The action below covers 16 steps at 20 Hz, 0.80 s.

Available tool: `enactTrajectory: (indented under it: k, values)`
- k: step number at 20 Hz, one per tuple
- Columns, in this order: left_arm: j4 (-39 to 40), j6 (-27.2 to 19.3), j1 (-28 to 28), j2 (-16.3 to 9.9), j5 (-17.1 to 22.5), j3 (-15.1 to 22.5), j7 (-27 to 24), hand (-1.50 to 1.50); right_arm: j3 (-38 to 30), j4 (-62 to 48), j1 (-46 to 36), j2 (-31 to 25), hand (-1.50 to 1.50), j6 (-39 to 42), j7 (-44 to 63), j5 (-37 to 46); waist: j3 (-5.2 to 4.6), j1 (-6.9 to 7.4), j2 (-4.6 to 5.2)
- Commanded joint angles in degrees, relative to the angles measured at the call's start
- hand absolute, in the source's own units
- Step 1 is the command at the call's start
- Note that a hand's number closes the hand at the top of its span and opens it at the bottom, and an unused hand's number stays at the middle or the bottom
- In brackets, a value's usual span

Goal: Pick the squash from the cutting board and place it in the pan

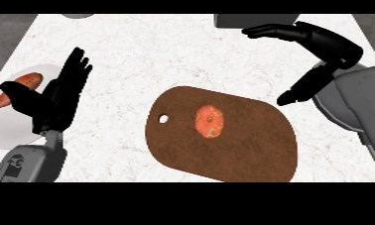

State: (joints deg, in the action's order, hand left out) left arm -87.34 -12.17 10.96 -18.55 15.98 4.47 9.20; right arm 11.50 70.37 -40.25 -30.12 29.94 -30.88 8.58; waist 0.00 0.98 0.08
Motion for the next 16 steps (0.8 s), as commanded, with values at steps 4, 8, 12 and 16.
enactTrajectory:
  k: [4, 8, 12, 16]
  values:
    - [0.29, 1.29, -1.08, 0.26, -0.33, -0.44, -1.4, 0.0, 9.15, 4.79, -7.65, 2.43, -1.5, -1.09, 7.54, 12.55, -0.08, -0.23, -0.19]
    - [-1.62, 0.47, -1.33, 0.33, -0.9, -0.56, 0.55, 0.0, 13.71, 3.12, -10.0, 4.68, -1.5, 1.87, 10.75, 17.52, -0.04, -0.18, -0.1]
    - [-1.09, 1.39, 1.18, -0.72, 0.05, -1.57, 2.79, 0.0, 20.38, 2.39, -11.52, 3.95, -1.5, 7.97, 13.84, 22.62, -0.08, -0.32, -0.05]
    - [-0.11, 1.14, -1.31, 1.45, -1.45, -1.24, -1.07, 0.0, 23.65, 6.15, -7.63, 2.53, -1.5, 9.66, 12.08, 26.75, -0.02, -0.88, -0.1]
